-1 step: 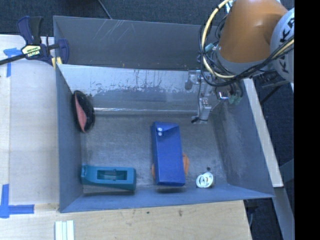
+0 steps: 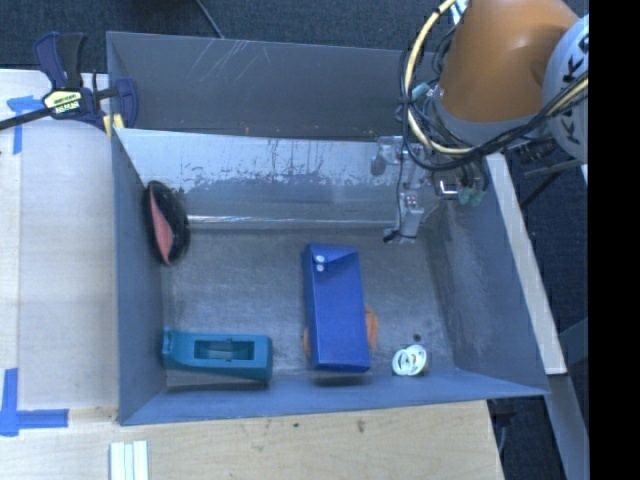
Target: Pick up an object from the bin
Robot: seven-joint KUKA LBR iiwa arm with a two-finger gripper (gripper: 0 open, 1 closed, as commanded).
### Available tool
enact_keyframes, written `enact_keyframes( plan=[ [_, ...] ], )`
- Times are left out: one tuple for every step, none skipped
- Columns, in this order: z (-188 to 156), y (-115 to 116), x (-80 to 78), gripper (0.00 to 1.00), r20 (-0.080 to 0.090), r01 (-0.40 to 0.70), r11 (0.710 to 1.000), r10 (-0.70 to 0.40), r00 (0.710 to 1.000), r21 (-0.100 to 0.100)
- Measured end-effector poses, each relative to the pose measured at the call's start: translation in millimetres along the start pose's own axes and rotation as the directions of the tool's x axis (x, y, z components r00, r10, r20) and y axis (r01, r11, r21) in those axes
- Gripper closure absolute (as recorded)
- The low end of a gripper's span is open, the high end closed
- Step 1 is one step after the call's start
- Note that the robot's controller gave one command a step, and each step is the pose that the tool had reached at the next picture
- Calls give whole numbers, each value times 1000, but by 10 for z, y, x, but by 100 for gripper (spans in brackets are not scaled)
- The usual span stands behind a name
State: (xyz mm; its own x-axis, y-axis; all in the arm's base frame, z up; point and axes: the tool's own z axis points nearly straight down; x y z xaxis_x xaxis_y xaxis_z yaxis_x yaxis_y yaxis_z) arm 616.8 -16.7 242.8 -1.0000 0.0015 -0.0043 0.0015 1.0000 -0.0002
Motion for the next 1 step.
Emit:
enact_keyframes(
  plan=[
    [385,247,56,0,5,51,999,-51,999,1]
  ],
)
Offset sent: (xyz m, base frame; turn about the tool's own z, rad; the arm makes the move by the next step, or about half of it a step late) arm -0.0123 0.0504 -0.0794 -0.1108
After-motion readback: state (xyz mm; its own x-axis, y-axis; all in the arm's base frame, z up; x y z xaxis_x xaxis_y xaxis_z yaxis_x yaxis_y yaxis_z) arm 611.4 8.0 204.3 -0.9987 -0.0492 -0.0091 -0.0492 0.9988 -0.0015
